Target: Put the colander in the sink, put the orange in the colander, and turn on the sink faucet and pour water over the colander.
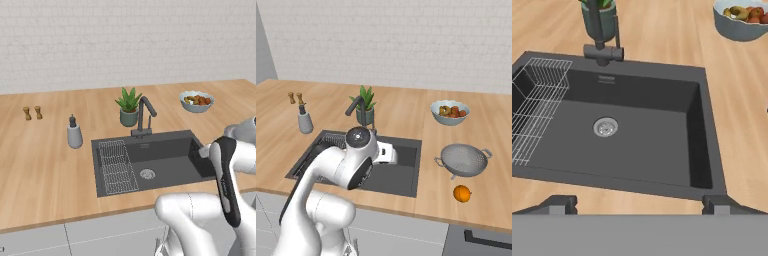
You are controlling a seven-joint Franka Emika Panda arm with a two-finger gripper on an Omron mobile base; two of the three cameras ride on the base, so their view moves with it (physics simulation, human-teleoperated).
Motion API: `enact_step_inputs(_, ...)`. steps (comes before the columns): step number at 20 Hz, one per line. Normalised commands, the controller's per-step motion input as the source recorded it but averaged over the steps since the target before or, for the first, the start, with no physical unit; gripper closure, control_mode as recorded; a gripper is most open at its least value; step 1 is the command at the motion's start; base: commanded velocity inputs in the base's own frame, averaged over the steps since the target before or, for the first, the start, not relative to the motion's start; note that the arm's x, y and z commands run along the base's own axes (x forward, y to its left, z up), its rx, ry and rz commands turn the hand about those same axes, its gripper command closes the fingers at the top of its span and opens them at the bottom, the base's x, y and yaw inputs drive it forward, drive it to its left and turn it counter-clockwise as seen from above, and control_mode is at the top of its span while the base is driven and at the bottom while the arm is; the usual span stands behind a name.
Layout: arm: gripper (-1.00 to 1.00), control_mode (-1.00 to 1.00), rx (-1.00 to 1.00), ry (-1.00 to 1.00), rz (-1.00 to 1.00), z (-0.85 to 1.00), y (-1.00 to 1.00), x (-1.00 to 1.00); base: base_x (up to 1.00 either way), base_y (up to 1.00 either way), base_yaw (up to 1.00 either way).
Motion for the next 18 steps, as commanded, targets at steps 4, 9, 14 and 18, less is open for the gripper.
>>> enact_step_inputs(4, -1.0, -1.0, 0.04, -0.02, 0.0, 0.0, -0.65, 0.0, 0.0, 0.0, 0.0)
enact_step_inputs(9, -1.0, -1.0, -0.03, -0.13, 0.03, -0.04, -0.87, 0.0, 0.0, 0.0, 0.0)
enact_step_inputs(14, -1.0, -1.0, -0.32, -0.32, 0.13, -0.02, -0.78, -0.01, 0.0, 0.0, 0.0)
enact_step_inputs(18, -1.0, -1.0, -0.54, -0.33, 0.15, 0.0, -0.57, 0.0, 0.0, 0.0, 0.0)
